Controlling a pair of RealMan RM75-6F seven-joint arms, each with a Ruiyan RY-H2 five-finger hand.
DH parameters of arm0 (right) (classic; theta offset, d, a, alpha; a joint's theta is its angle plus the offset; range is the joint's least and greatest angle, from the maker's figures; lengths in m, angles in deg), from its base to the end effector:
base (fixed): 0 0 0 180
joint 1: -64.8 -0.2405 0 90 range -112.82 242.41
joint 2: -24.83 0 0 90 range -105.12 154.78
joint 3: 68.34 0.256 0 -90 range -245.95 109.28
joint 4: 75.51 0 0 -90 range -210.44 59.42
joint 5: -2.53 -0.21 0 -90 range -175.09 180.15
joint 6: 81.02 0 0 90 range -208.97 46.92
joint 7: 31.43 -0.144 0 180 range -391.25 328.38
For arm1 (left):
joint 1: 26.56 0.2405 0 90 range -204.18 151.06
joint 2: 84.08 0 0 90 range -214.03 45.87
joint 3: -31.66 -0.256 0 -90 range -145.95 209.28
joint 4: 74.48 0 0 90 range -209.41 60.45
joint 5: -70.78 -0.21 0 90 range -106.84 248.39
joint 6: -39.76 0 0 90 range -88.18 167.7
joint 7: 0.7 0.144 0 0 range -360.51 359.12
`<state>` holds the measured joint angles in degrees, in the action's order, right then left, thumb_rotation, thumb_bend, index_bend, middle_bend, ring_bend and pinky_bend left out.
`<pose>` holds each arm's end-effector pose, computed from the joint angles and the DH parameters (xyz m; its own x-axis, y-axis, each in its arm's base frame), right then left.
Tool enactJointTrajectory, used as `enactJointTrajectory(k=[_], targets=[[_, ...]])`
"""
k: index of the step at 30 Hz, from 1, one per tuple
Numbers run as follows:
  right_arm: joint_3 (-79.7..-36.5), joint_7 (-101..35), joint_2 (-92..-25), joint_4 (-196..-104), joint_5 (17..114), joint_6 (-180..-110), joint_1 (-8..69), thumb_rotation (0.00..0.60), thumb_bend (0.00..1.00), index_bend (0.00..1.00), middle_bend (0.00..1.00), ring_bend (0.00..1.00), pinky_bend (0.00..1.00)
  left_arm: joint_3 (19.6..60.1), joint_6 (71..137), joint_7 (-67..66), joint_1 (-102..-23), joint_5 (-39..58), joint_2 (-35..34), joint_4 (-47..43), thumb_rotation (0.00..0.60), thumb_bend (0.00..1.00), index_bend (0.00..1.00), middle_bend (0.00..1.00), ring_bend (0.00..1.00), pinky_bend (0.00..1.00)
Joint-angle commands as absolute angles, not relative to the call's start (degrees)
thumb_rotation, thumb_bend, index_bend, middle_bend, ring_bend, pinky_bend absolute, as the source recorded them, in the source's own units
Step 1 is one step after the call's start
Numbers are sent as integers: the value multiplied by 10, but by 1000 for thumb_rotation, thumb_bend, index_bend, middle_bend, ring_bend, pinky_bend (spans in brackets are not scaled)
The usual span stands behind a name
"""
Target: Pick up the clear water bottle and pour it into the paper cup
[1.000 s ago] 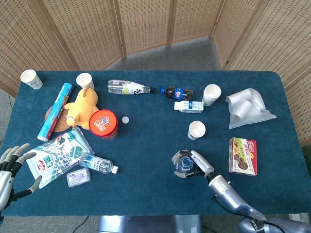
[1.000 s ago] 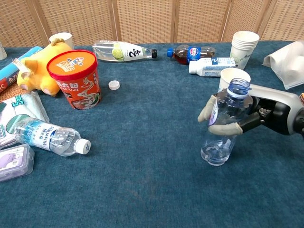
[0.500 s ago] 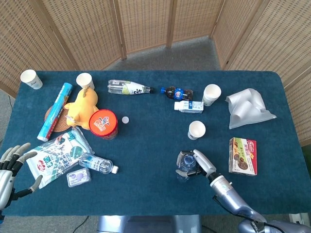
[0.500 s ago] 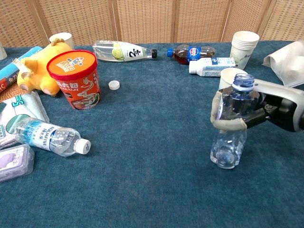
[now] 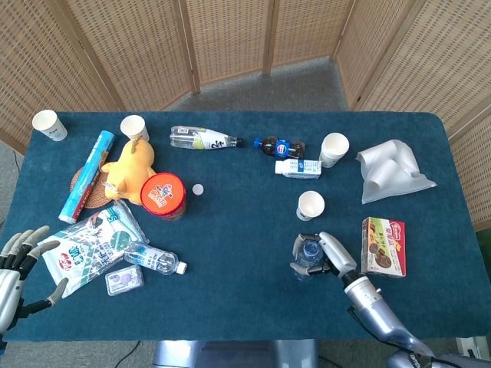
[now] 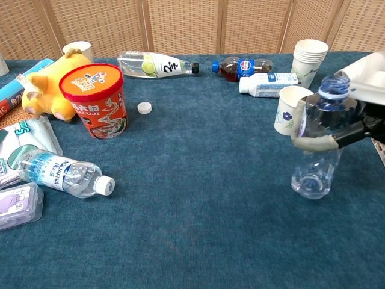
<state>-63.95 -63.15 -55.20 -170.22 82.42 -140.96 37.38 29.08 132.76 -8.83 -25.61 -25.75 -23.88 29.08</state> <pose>-0.1982 -0.2651 0.0160 -0.3341 -0.4818 0.8101 -0.9103 -0.0580 -0.4099 -0.2684 0.1296 0.1634 0.1361 0.0086 0.9907 0.9870 -0.0869 -0.1349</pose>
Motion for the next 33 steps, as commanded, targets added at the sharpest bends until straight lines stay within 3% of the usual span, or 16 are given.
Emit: enactJointTrajectory(k=[1,21,33], targets=[[-632,-615,-536,-1711,813,-1413,378,600,319,682,691,544,607,292,1329,-86,-257,-259,-241,293,445,385,212,119,0,0],[-562,-436,-442,-1752,664,-1387,355,600,321,704,716,583,616,296,1318,-79,-270,-270,-243,305,445,386,209,119,0,0],[-544,-326,-435,-1744,592,-1369,316,600,322,703,715,582,616,298,1312,-83,-276,-266,-239,301,445,385,209,118,0,0]])
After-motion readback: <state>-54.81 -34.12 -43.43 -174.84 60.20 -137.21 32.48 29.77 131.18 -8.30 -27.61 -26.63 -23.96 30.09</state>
